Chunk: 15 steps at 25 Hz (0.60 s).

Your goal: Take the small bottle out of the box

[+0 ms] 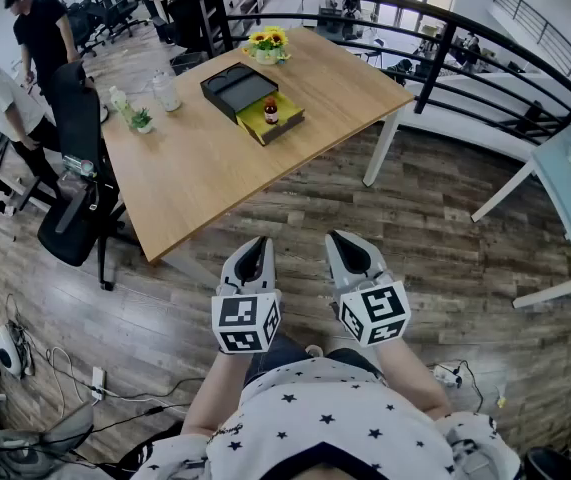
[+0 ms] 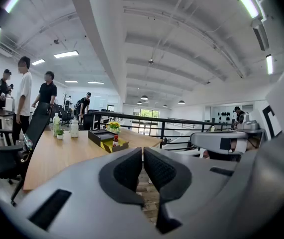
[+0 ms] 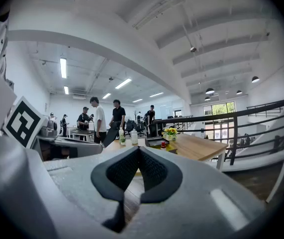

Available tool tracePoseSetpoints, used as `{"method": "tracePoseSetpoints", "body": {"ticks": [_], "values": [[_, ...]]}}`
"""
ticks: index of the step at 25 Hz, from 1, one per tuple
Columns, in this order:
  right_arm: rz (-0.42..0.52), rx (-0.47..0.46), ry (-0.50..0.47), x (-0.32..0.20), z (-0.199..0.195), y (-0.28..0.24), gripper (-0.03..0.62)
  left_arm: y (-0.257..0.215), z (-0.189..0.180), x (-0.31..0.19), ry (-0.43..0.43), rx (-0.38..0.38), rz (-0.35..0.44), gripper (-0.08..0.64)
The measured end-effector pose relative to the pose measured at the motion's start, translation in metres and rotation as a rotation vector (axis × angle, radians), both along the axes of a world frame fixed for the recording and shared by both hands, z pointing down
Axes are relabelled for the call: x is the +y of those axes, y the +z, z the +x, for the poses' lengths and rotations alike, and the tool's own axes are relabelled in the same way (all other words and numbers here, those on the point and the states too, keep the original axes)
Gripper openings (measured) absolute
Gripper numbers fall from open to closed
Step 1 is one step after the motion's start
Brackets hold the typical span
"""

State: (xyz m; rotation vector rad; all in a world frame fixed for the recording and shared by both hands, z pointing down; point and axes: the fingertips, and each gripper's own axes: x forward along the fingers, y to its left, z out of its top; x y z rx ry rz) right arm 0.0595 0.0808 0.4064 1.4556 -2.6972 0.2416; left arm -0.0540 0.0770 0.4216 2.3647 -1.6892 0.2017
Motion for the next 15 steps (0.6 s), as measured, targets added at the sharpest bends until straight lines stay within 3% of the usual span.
{"method": "tracePoseSetpoints", "body": {"ticks": [15], "values": [[-0.01, 0.006, -0.068, 0.032, 0.004, -0.005, 0.006, -0.003, 0.012, 0.034, -0.039, 0.034, -0.003, 0.014]]}}
